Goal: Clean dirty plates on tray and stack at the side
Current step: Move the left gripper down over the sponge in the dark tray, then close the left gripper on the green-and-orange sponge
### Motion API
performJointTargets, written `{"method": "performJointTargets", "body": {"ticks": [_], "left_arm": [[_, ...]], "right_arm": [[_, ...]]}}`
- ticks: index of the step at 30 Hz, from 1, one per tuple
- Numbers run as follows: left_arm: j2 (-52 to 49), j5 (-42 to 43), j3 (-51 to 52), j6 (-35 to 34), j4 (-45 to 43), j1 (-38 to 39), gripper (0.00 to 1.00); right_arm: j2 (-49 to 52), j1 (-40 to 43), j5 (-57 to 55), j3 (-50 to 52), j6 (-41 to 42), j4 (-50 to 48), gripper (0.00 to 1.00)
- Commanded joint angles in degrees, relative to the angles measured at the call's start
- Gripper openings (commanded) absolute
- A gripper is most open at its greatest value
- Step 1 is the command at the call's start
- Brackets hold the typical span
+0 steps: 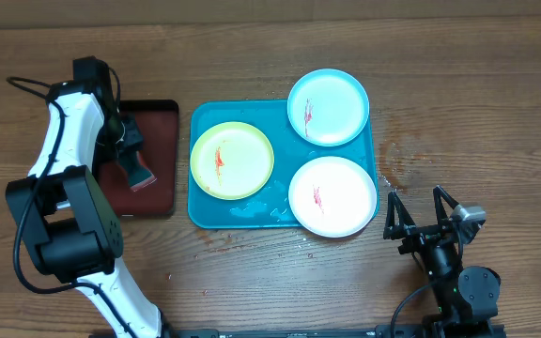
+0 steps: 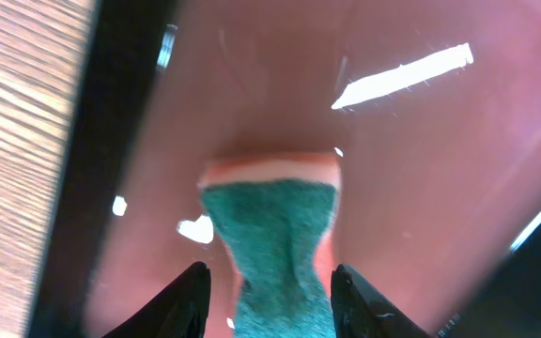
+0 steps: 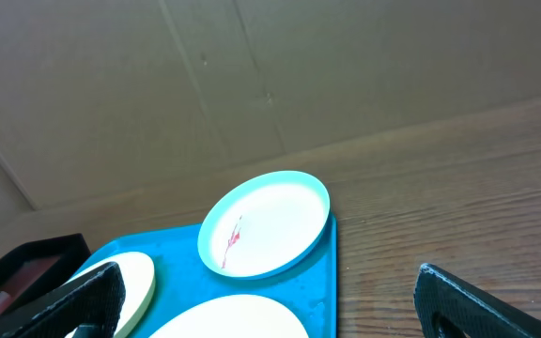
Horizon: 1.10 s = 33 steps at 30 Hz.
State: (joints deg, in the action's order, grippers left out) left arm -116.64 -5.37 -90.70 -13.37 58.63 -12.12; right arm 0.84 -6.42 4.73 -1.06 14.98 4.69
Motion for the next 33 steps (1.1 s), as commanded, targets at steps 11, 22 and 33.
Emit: {"method": "performJointTargets", "body": {"ticks": [11, 22, 33], "left_arm": [[-0.9, 2.4, 1.5, -2.3, 3.5, -0.5, 0.44], [-0.9, 2.3, 2.8, -2.0, 1.2, -0.5, 0.43], [-0.9, 2.0, 4.5, -2.1, 0.0, -0.5, 0.37]], "right_arm": [[-0.6, 0.1, 0.4, 0.6, 0.2, -0.3, 1.0], [-0.6, 0.1, 0.4, 0.6, 0.2, -0.3, 1.0], [-0.6, 0.1, 0.4, 0.6, 0.2, -0.3, 1.0]]}}
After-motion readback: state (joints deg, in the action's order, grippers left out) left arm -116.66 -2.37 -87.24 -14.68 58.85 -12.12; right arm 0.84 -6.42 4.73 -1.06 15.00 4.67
